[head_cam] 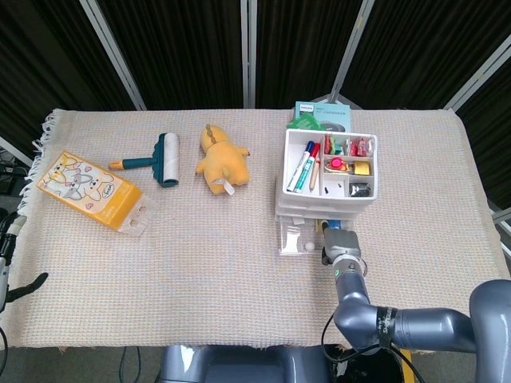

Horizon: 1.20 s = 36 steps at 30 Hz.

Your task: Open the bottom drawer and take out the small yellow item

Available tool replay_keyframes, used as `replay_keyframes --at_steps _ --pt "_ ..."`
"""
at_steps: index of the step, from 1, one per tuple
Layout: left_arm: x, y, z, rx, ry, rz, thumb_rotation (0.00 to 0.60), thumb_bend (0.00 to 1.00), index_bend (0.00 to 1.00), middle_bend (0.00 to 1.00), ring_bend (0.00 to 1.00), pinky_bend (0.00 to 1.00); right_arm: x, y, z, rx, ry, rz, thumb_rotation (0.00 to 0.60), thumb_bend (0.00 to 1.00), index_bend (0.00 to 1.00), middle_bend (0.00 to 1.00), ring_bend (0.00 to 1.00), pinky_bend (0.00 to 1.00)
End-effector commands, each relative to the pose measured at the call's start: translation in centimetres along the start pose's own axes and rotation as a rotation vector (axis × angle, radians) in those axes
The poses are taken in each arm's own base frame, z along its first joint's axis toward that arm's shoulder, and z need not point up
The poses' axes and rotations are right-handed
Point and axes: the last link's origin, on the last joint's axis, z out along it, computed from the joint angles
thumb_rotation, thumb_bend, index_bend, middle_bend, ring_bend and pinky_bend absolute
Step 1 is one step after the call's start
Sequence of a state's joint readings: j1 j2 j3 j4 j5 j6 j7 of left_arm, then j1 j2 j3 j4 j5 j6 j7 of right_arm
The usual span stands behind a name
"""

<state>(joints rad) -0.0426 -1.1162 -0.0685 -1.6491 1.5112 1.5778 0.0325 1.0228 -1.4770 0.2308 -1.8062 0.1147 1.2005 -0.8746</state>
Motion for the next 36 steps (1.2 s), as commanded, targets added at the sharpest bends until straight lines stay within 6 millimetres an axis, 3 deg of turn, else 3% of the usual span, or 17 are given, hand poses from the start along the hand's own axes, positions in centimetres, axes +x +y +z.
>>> replay_keyframes --at_steps 1,21,36 --pt "0.0 0.0 0.0 0.0 -0.001 0.0 0.6 0.17 0.0 0.0 0.0 0.0 -0.1 -0.1 0.0 -0.005 -0.004 -0.01 0.6 0.67 0.11 0.95 0.97 0.8" --pt "0.1 0.0 -0.1 -0.007 0.002 -0.007 0.6 0.17 0.0 0.0 0.0 0.0 0.0 -0.4 -1.5 -0.005 -0.01 -0.038 0.6 0.67 0.27 0.95 0.97 0.8" --pt "0.1 0.0 0.0 -0.008 0.001 -0.01 0.6 0.17 0.0 0.0 0.0 0.0 0.4 -0.7 -2.7 0.031 0.024 -0.024 0.6 0.66 0.29 0.95 0.97 0.8"
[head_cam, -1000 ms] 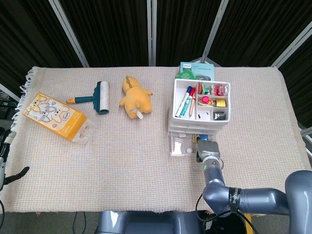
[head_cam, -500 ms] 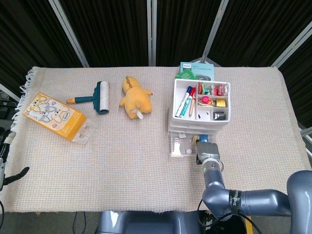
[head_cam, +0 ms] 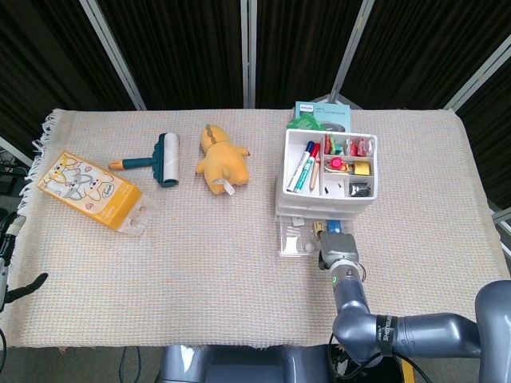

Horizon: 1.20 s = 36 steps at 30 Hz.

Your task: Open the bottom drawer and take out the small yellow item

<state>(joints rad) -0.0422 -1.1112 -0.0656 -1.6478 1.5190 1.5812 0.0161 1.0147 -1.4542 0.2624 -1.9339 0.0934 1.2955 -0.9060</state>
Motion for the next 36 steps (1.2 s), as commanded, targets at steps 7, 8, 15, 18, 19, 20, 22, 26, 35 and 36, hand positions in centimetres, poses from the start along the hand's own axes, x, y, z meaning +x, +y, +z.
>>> replay_keyframes --at_steps 7,8,15,18,19,20,22,26,35,36 --pt "0.0 0.1 0.0 -0.003 -0.001 0.001 0.6 0.17 0.0 0.0 0.0 0.0 0.5 0.3 -0.5 0.0 0.015 0.005 0.6 0.64 0.17 0.95 0.97 0.8" --pt "0.0 0.1 0.0 -0.003 -0.001 0.001 0.6 0.17 0.0 0.0 0.0 0.0 0.5 0.4 -0.4 -0.003 0.014 0.006 0.6 0.64 0.16 0.95 0.97 0.8" --pt "0.0 0.1 0.0 -0.001 -0.002 0.002 0.6 0.17 0.0 0.0 0.0 0.0 0.3 0.4 0.1 -0.005 0.002 0.015 0.6 0.64 0.15 0.95 0.97 0.8" --pt "-0.1 0.1 0.0 -0.001 -0.003 0.002 0.6 0.17 0.0 0.0 0.0 0.0 0.0 0.5 0.5 -0.009 -0.007 0.013 0.6 0.64 0.15 0.95 0.97 0.8" --pt "-0.1 0.0 0.0 0.0 -0.003 0.002 0.6 0.17 0.0 0.0 0.0 0.0 -0.1 0.5 0.6 -0.011 -0.008 0.011 0.6 0.64 0.15 0.95 0.97 0.8" --pt "-0.1 0.0 0.1 0.0 -0.003 0.002 0.6 0.17 0.0 0.0 0.0 0.0 -0.1 0.5 0.8 -0.014 -0.01 0.009 0.6 0.64 0.15 0.95 0.97 0.8" --pt "-0.1 0.0 0.1 0.0 -0.003 0.002 0.6 0.17 0.0 0.0 0.0 0.0 -0.3 0.6 1.0 -0.019 -0.014 0.008 0.6 0.64 0.15 0.95 0.97 0.8" --pt "0.0 0.0 0.1 0.0 -0.003 0.001 0.6 0.17 0.0 0.0 0.0 0.0 -0.4 0.6 1.4 -0.024 -0.018 0.013 0.6 0.64 0.14 0.95 0.97 0.8" --pt "-0.1 0.0 0.0 0.0 -0.003 0.001 0.6 0.17 0.0 0.0 0.0 0.0 -0.7 0.7 2.0 -0.037 -0.026 0.005 0.6 0.64 0.23 0.95 0.97 0.8" --pt "-0.1 0.0 0.0 0.0 -0.004 0.001 0.6 0.17 0.0 0.0 0.0 0.0 -0.8 0.7 2.1 -0.039 -0.028 0.004 0.6 0.64 0.24 0.95 0.97 0.8"
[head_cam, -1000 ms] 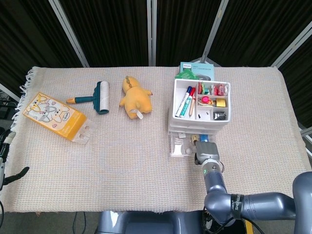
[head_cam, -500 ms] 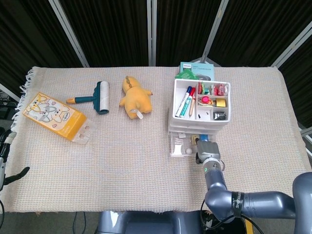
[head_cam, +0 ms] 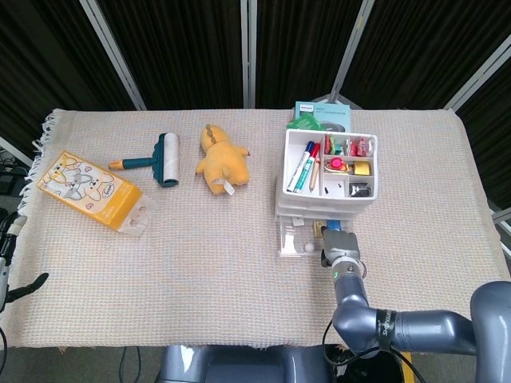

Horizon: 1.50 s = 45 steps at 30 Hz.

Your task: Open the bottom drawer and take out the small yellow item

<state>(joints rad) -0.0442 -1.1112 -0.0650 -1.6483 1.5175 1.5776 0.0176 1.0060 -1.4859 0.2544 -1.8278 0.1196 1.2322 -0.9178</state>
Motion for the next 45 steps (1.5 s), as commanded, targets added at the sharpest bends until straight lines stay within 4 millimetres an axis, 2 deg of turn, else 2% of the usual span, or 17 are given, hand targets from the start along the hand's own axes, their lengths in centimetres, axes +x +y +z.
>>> replay_keyframes --at_steps 1,7,31,33,38,41,45 --pt "0.0 0.0 0.0 0.0 0.0 0.0 0.6 0.17 0.0 0.0 0.0 0.0 -0.1 0.0 0.1 -0.004 -0.005 -0.003 0.6 0.64 0.25 0.95 0.97 0.8" --pt "0.0 0.0 0.0 -0.001 -0.002 0.0 0.6 0.17 0.0 0.0 0.0 0.0 0.0 -0.1 -0.2 0.001 -0.004 -0.004 0.6 0.64 0.34 0.95 0.97 0.8" --pt "0.1 0.0 0.0 -0.002 0.0 -0.003 0.6 0.17 0.0 0.0 0.0 0.0 1.1 -0.1 -3.0 0.049 0.045 -0.001 0.6 0.62 0.34 0.95 0.97 0.8" --pt "0.1 0.0 0.0 -0.004 -0.001 -0.002 0.6 0.17 0.0 0.0 0.0 0.0 1.2 -0.1 -3.4 0.053 0.052 -0.004 0.6 0.57 0.34 0.95 0.97 0.8" --pt "0.1 0.1 -0.1 -0.006 0.002 -0.003 0.6 0.17 0.0 0.0 0.0 0.0 1.7 -0.1 -4.1 0.07 0.09 0.013 0.6 0.3 0.33 0.95 0.97 0.8" --pt "0.1 0.1 -0.1 -0.006 0.003 -0.003 0.6 0.17 0.0 0.0 0.0 0.0 2.1 0.1 -4.3 0.068 0.131 0.009 0.6 0.22 0.32 0.95 0.97 0.8" --pt "0.1 0.1 -0.1 -0.006 0.003 -0.004 0.6 0.17 0.0 0.0 0.0 0.0 2.3 0.2 -4.3 0.064 0.177 0.012 0.6 0.18 0.35 0.96 0.98 0.81"
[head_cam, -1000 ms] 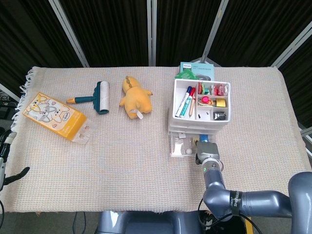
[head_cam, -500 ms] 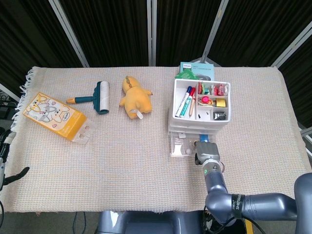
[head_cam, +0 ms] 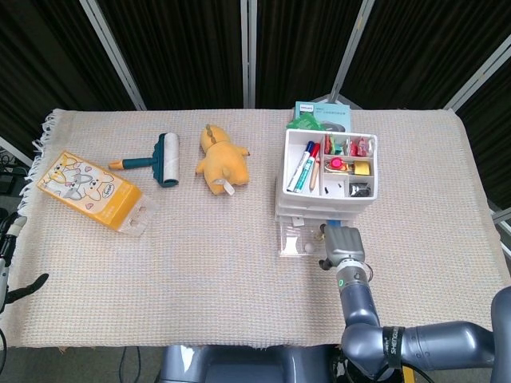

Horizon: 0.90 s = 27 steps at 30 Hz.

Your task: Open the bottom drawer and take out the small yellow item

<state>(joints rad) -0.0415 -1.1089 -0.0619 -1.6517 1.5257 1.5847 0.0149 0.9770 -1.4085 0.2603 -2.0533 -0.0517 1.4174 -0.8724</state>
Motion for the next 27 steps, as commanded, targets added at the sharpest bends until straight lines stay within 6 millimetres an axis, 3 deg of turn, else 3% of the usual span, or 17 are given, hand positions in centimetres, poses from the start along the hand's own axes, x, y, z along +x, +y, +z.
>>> replay_keyframes --at_steps 1,5,10,19,27 --pt "0.0 0.0 0.0 0.0 0.0 0.0 0.6 0.17 0.0 0.0 0.0 0.0 0.1 0.1 0.1 -0.005 0.044 0.004 0.6 0.16 0.36 0.97 0.98 0.81" --pt "0.0 0.0 0.0 0.001 0.001 0.0 0.6 0.17 0.0 0.0 0.0 0.0 0.1 0.4 0.7 -0.031 0.131 -0.035 0.6 0.1 0.45 0.99 1.0 0.83" --pt "-0.1 0.0 0.1 0.0 -0.004 0.004 0.6 0.17 0.0 0.0 0.0 0.0 -0.5 0.5 1.5 -0.086 0.204 -0.07 0.6 0.07 0.48 1.0 1.0 0.83" --pt "0.0 -0.1 0.0 0.003 -0.006 0.001 0.6 0.17 0.0 0.0 0.0 0.0 -1.4 -0.5 2.5 -0.129 0.197 0.01 0.6 0.07 0.49 1.0 1.0 0.83" --pt "0.0 -0.1 0.0 0.001 -0.011 0.001 0.6 0.17 0.0 0.0 0.0 0.0 -2.2 -0.9 3.0 -0.141 0.156 0.056 0.6 0.14 0.49 1.0 1.0 0.83"
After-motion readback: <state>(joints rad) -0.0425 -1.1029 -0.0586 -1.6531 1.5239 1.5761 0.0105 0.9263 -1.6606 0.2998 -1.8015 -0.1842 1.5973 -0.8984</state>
